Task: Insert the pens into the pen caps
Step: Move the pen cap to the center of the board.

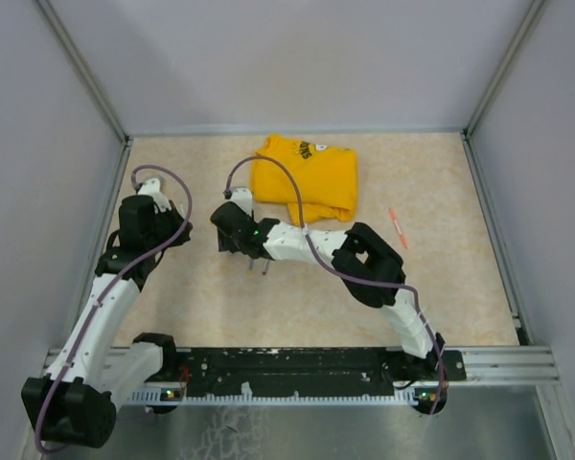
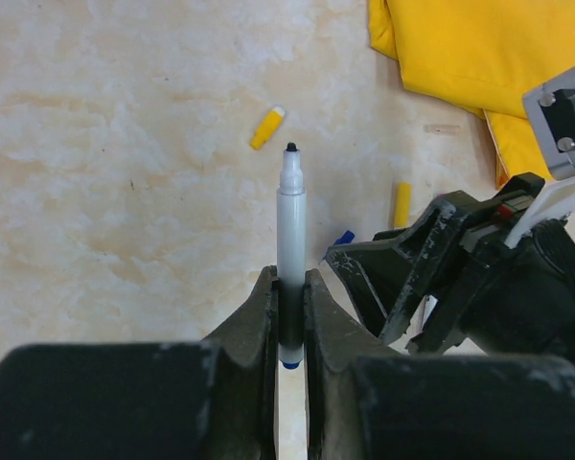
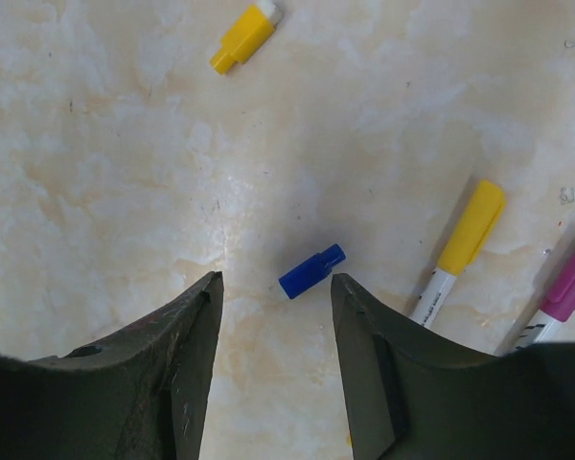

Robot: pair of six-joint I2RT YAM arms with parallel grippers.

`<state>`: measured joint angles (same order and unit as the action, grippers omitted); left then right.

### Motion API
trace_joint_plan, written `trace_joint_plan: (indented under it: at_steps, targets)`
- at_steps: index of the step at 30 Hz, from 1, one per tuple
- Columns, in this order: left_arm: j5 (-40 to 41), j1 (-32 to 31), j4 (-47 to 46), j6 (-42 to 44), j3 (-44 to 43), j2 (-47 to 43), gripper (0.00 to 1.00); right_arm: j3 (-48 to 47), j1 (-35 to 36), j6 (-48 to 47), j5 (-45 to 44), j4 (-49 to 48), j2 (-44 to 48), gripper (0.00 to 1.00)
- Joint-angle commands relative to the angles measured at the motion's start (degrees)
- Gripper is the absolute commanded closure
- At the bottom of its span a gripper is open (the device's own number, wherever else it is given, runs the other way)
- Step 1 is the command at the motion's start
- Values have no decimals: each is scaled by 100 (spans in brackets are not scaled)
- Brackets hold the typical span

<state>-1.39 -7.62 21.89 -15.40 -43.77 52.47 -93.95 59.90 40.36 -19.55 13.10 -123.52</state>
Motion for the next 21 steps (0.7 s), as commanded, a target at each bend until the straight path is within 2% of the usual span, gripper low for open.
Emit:
trace_joint_plan:
  at_steps: [1,9,21]
  targets:
    - [49,25,-34,25,3,-43,100,-744,100,63,-624,561,-317,50]
    - [69,26,-40,28,9,-36,100,-1233,119,68,-962,1053,-754,51]
    - [68,31,-48,28,1,-17,100,-1640,167,-153,-888,1198,-1095,51]
